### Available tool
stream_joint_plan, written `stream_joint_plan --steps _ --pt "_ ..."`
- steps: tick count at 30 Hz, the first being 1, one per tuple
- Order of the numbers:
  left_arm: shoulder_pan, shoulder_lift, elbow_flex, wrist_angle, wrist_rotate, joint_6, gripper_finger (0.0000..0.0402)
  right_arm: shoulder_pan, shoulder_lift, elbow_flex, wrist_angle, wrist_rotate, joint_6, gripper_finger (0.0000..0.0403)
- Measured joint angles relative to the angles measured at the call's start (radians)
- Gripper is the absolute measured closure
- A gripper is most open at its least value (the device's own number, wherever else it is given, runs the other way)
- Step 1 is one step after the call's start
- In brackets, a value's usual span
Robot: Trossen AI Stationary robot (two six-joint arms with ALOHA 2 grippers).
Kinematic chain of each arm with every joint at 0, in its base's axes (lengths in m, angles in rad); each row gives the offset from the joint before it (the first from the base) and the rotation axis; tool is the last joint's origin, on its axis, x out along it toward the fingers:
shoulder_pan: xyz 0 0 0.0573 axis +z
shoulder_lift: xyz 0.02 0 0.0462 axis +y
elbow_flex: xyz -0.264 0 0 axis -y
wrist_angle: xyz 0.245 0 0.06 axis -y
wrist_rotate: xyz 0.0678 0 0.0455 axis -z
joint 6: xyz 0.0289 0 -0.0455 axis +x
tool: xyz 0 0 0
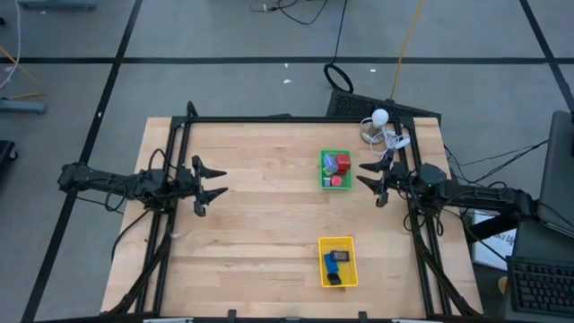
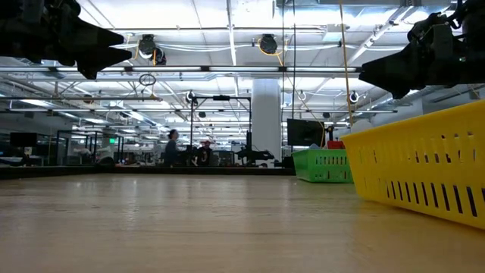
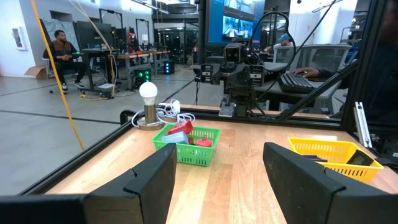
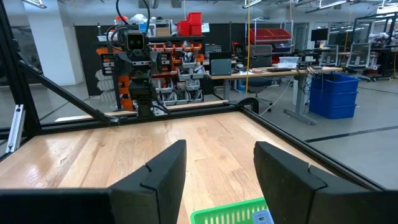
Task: Pick & Place Office items
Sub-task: Return to home position
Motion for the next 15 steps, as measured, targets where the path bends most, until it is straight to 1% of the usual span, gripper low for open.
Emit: stream_joint_plan --steps 15 --pt "0.0 0.0 0.0 0.0 0.0 0.0 0.0158 0.0 0.0 0.0 0.0 0.0 0.0 0.0224"
